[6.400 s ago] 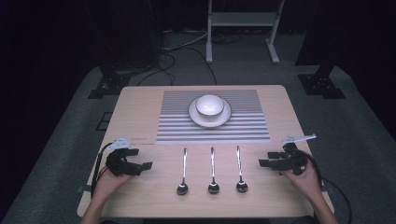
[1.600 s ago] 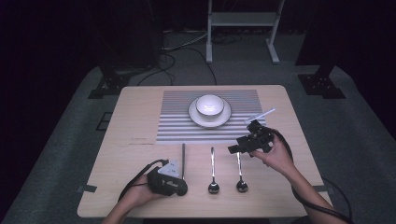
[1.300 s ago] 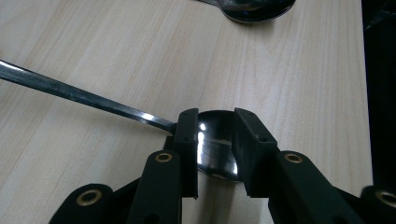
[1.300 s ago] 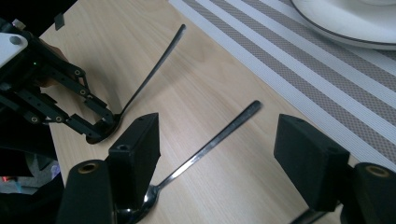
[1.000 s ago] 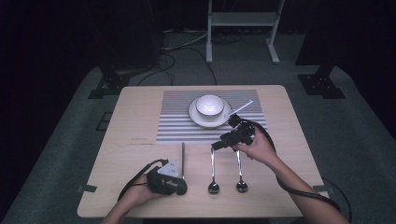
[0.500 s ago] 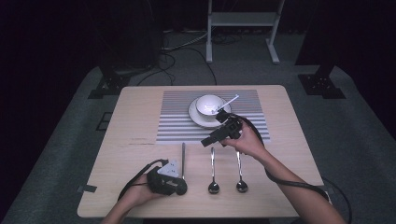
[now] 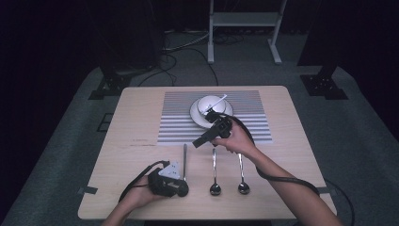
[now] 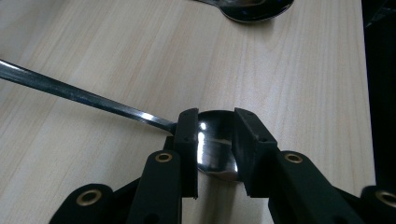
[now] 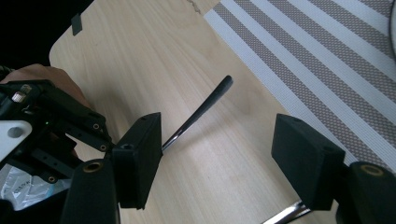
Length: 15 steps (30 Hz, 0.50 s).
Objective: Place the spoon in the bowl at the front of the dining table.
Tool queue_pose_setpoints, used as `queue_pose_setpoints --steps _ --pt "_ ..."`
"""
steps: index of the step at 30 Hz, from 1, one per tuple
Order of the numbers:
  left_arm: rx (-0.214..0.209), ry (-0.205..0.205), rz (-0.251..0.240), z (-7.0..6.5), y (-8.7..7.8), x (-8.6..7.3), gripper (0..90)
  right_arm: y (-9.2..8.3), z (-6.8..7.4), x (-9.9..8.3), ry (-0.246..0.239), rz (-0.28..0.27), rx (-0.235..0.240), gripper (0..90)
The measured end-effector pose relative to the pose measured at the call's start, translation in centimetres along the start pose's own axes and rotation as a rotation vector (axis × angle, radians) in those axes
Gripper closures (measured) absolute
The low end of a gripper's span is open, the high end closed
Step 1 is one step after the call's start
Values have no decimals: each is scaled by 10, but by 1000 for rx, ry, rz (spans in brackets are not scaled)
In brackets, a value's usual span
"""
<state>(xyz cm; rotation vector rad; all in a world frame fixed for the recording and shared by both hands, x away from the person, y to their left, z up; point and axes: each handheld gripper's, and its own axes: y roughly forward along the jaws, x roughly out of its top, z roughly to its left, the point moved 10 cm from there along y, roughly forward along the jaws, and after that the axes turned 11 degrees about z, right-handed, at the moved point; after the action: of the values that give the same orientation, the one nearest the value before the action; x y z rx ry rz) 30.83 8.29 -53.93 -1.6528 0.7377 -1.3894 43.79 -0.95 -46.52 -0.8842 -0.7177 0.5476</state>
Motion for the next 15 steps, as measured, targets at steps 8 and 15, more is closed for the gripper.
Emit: queue_pose_setpoints --steps 8,15 --pt "-3 -3 -2 0 0 0 712 15 1 8 10 17 20 326" --pt "1 2 -2 0 0 0 712 27 2 14 9 35 31 331"
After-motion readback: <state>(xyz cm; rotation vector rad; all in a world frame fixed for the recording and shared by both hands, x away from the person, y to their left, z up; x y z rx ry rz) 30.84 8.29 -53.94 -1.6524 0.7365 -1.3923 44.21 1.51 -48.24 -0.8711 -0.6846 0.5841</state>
